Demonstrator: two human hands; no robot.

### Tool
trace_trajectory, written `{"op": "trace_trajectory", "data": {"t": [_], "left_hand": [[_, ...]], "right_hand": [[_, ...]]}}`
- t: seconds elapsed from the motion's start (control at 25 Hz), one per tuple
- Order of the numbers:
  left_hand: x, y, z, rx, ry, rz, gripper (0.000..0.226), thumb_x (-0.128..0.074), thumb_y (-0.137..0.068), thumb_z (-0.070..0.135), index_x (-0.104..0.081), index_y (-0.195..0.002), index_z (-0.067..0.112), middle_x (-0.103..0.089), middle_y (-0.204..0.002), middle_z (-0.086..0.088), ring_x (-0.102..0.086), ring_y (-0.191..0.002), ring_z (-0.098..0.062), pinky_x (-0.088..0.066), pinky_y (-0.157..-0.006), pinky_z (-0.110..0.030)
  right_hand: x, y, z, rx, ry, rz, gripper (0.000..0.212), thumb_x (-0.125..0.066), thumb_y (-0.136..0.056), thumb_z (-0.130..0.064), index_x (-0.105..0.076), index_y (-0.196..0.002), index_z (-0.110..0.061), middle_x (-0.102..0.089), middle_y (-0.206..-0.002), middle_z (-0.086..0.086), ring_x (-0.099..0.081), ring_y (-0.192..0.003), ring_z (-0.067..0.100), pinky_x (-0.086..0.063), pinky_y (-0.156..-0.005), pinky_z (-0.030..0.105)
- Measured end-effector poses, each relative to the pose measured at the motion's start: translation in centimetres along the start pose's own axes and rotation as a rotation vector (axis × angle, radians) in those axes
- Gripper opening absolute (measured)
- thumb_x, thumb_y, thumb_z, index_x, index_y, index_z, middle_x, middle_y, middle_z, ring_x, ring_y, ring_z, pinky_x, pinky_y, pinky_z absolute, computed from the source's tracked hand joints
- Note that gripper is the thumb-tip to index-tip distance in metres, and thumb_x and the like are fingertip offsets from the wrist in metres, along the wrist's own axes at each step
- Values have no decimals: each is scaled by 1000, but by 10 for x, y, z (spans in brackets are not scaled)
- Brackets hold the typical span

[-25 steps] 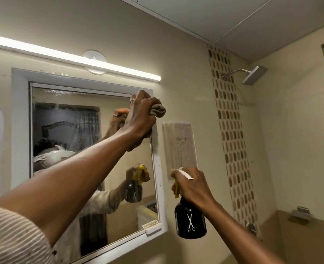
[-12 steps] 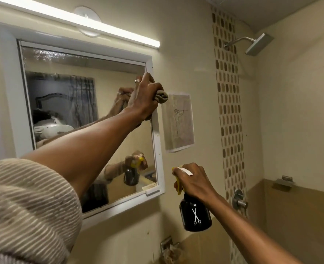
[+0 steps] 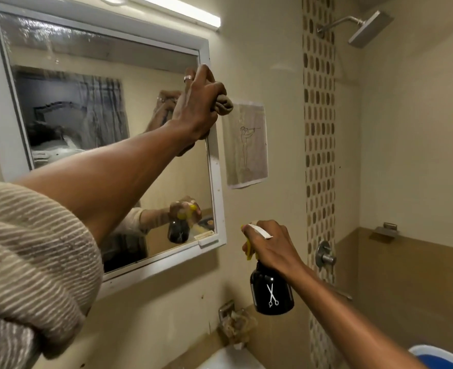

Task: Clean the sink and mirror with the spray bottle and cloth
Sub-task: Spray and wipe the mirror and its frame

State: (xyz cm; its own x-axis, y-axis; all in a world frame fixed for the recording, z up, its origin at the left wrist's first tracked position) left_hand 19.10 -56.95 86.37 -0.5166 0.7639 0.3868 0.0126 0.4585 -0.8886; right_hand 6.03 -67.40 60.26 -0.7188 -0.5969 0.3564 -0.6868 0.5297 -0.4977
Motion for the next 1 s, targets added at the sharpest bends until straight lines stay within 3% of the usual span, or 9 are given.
{"op": "trace_trajectory", "data": {"t": [0.16, 0.4, 0.52, 0.64, 0.8, 1.0], "left_hand": [[19, -41, -11, 1, -145, 117, 20, -64, -86, 8, -63, -105, 12, -44, -128, -15, -41, -118, -32, -49, -80, -35], [59, -126, -32, 47, -188, 296, 17, -60, -86, 7, -61, -103, 7, -49, -123, -15, -44, -111, -28, -52, -75, -37], [41, -125, -39, 40, -216, 191, 18, -61, -90, 14, -62, -106, 5, -48, -127, -20, -43, -118, -39, -50, -88, -54], [8, -99, -43, -67, -358, 102, 25, -66, -87, 20, -61, -108, 7, -49, -126, -16, -41, -117, -37, -46, -91, -50], [4, -94, -50, -18, -324, 124, 33, -68, -81, 14, -56, -111, 13, -45, -127, -10, -40, -116, -35, -49, -87, -48], [-16, -53, -28, 20, -391, -15, 57, -72, -76, 19, -52, -128, 14, -42, -135, -12, -40, -121, -38, -43, -96, -46]], "right_hand": [[11, -5, -1, 36, -61, 65, 46, -57, -100, -32, -66, -66, -4, -76, -68, 11, -68, -55, 9, -52, -52, 26], [16, -18, 2, 78, -91, 106, 50, -58, -104, -33, -66, -65, -2, -76, -67, 7, -71, -64, 13, -51, -62, 24], [18, -34, -17, 139, -124, 150, 50, -57, -106, -31, -67, -64, -5, -75, -67, 6, -66, -59, 5, -46, -58, 15], [27, -61, -57, 270, -152, 201, 48, -58, -106, -30, -71, -67, -6, -75, -67, 7, -65, -56, 4, -46, -57, 15], [46, -99, -120, 381, -168, 290, 49, -58, -105, -34, -74, -64, -11, -77, -67, 4, -70, -57, 5, -53, -60, 21], [66, -117, -154, 350, -276, 360, 47, -56, -102, -35, -75, -68, -8, -79, -68, 4, -68, -56, 11, -54, -62, 29]]}}
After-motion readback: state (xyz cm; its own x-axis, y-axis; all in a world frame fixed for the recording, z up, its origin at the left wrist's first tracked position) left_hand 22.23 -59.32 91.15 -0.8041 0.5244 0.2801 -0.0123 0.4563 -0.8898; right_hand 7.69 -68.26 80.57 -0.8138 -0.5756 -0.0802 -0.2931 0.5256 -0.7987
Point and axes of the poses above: each hand's wrist, its own y-axis away from the middle knuckle, its own x-axis out of the back of the hand, z = x × y, the point moved 2 cm from there along -y, towards the middle knuckle
